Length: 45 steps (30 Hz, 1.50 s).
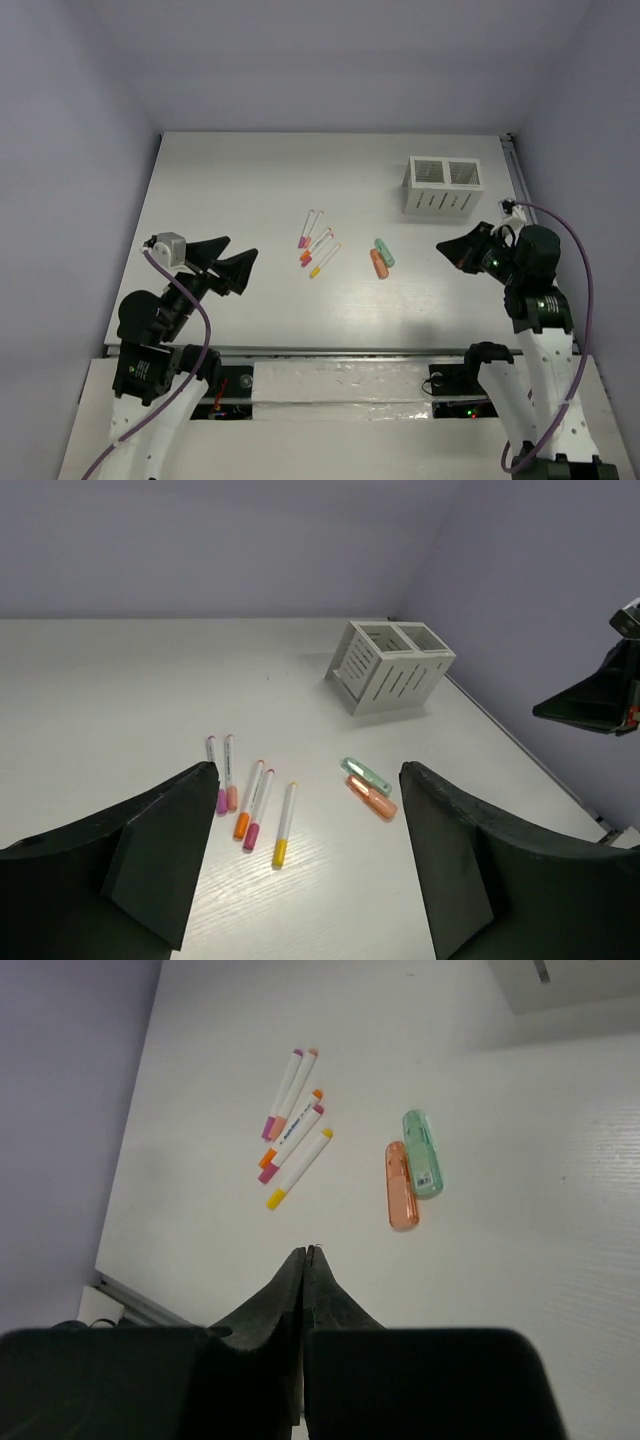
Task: Sort the stationery into containers
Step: Pick up the stationery from the center of the board.
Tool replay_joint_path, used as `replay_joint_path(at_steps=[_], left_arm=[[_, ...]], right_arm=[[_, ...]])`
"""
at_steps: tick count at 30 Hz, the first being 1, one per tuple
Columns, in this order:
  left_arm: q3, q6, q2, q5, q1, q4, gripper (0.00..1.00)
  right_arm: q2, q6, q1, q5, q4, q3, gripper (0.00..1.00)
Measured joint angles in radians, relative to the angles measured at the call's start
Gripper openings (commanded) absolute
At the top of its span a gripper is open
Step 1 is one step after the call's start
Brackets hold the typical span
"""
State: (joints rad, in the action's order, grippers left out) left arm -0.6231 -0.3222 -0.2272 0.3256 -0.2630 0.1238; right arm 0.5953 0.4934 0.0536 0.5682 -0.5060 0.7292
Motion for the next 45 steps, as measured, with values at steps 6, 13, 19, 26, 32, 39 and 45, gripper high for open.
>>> replay_joint_path(at_steps=[6, 13, 19, 26, 32, 39, 45], left_arm=[[0.0, 0.004, -0.004, 0.013, 0.0, 0.0, 0.35], [0.0, 0.006, -0.038, -0.008, 0.0, 0.004, 0.0], [0.0, 0.006, -0.072, -0.024, 0.0, 0.019, 0.0], [0.0, 0.006, -0.07, -0.027, 0.0, 0.02, 0.06], [0.0, 0.006, -0.07, -0.027, 0.0, 0.02, 0.09], [0.0, 0.006, -0.07, -0.025, 0.0, 0.02, 0.1], [0.0, 0.006, -0.07, -0.019, 0.0, 0.02, 0.1]], right_arm=[[0.154, -0.004, -0.219, -0.14, 0.074, -0.003, 0.0], [0.435, -0.05, -0.557, -0.488, 0.079, 0.034, 0.0], [0.6, -0.109, -0.568, -0.659, 0.087, 0.06, 0.45], [0.785, -0.182, -0.592, -0.748, 0.127, 0.125, 0.5], [0.937, -0.225, -0.592, -0.79, 0.158, 0.198, 0.5], [1.046, -0.265, -0.592, -0.8, 0.177, 0.259, 0.5], [1.092, -0.281, -0.592, -0.793, 0.179, 0.285, 0.5]])
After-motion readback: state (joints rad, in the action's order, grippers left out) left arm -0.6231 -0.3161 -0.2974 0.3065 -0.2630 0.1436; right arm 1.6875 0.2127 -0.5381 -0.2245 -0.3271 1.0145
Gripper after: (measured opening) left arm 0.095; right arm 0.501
